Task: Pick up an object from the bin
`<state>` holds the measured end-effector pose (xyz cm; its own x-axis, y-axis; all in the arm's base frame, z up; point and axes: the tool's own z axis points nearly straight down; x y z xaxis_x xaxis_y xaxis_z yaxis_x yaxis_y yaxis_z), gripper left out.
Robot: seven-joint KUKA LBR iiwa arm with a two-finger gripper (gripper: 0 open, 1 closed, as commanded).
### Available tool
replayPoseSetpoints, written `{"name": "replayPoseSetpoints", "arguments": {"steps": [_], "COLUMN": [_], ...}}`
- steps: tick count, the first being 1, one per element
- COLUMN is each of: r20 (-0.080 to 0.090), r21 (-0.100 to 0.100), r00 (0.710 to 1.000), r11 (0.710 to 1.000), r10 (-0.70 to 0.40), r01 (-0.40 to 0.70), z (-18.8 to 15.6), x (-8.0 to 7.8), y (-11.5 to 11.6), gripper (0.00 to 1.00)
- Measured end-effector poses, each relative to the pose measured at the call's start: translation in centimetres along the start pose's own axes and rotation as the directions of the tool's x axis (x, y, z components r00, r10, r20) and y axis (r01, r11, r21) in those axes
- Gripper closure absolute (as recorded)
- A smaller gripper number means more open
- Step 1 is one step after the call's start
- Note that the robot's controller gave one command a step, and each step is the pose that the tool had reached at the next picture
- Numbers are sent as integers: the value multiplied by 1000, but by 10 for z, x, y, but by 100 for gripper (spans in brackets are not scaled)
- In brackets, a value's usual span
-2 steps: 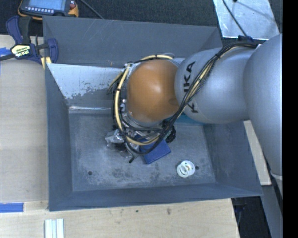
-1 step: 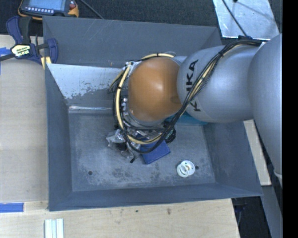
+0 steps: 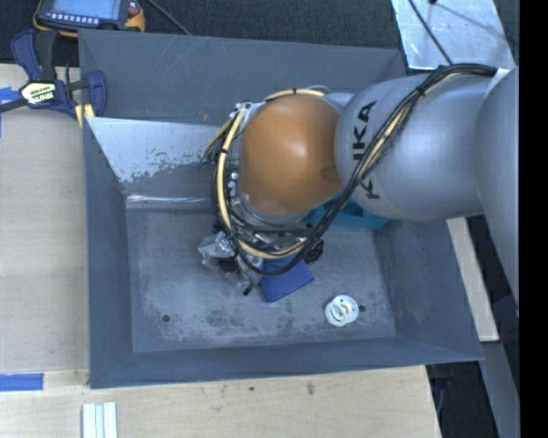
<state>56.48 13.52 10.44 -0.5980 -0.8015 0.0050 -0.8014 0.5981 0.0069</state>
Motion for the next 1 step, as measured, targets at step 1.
{"name": "replayPoseSetpoints", "arguments": {"steps": [1], "r20": [4], "r21": [4], "r00": [1000], "r11": [1000], "r10": [0], "r01": [0], "z": [-22], "x": [-1], "y": [-1], "gripper": [100]}}
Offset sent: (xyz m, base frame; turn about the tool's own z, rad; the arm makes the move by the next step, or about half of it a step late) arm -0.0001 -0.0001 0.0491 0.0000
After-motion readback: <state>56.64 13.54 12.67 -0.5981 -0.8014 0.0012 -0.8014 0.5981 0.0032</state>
